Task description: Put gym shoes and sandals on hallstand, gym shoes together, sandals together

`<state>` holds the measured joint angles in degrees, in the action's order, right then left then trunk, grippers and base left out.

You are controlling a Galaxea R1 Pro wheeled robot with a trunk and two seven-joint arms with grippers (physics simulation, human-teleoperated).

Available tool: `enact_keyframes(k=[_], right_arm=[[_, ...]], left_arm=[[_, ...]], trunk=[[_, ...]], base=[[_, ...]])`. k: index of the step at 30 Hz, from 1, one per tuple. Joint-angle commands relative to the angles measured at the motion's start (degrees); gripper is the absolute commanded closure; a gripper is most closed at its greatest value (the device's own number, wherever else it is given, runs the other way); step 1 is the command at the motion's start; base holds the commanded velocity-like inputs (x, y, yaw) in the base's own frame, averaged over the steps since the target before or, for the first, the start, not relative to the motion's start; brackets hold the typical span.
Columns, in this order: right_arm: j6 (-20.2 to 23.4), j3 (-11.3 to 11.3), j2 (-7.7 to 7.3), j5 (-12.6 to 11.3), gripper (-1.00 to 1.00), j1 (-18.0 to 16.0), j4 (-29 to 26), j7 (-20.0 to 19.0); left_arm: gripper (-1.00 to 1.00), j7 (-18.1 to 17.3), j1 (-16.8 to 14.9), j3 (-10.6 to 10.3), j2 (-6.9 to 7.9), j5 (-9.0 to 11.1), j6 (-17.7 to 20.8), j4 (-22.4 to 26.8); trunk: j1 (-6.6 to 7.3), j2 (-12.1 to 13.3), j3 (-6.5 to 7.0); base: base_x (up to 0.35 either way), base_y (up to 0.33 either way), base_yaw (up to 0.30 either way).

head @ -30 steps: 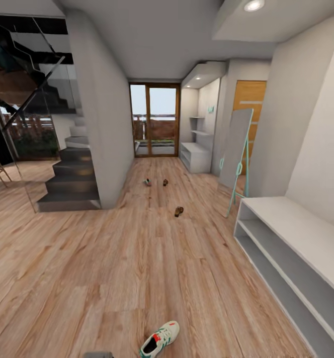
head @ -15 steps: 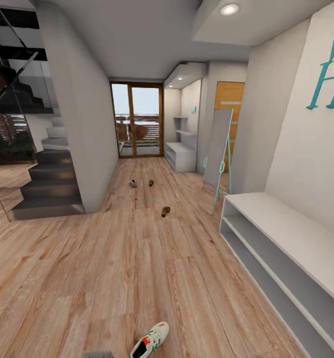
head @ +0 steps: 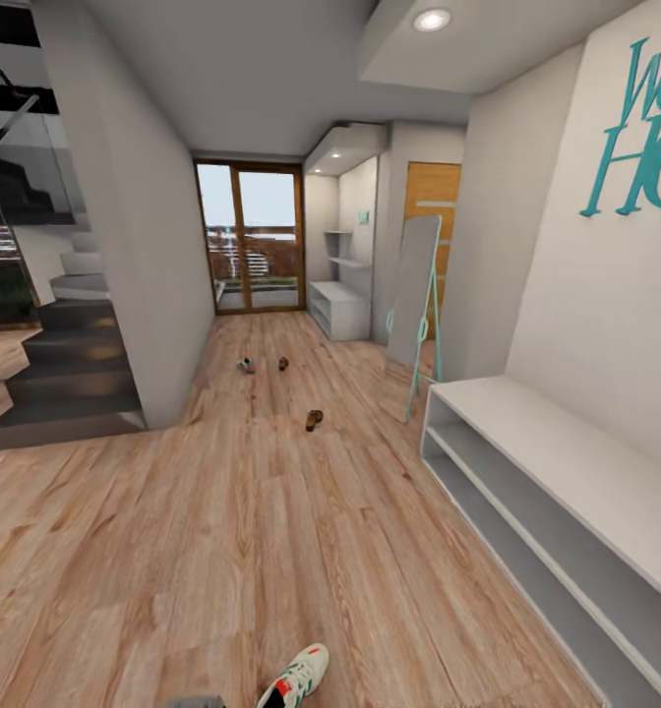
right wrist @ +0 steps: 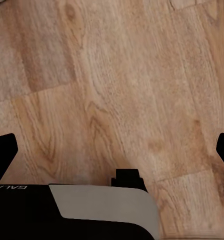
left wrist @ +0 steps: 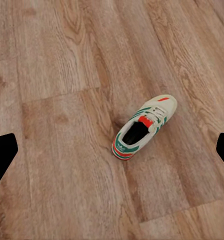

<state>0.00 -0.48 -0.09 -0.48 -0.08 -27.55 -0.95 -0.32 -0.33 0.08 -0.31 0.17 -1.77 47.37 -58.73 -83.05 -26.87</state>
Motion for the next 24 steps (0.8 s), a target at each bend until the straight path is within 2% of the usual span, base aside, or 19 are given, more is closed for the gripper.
enact_keyframes(k=[1,7,14,20,24], right_arm=[[0.00,-0.05,0.00,-0.05,-1.00,-0.01,-0.04,-0.10],[0.00,-0.06,0.00,-0.05,-1.00,-0.01,-0.04,-0.10],[0.00,-0.09,0.00,-0.05,-1.00,-0.01,-0.04,-0.10],[0.07,-0.05,-0.07,-0.05,-1.00,-0.01,-0.47,0.01],[0.58,-0.20,-0.08,-0.09,-1.00,-0.01,-3.39,0.09]], left_arm=[[-1.00,-0.03,-0.02,0.01,-0.01,0.02,-0.16,-0.01],[-1.00,-0.03,-0.04,0.01,-0.02,0.00,-0.16,-0.01],[-1.00,-0.03,-0.03,0.01,0.04,-0.11,-0.27,-0.01],[-1.00,-0.03,-0.29,-0.04,0.05,-0.52,-5.85,0.22],[-1.00,-0.10,-3.37,-0.10,0.15,-0.94,-7.34,0.25]], trunk=[[0.00,-0.03,-0.05],[0.00,-0.03,-0.05],[0.00,-0.03,-0.05],[0.00,-0.03,-0.05],[0.00,-0.03,-0.05]], base=[[0.001,0.001,-0.294],[0.000,0.000,-0.271],[0.093,0.066,-0.058],[0.068,0.045,-0.002],[0.010,0.007,0.000]])
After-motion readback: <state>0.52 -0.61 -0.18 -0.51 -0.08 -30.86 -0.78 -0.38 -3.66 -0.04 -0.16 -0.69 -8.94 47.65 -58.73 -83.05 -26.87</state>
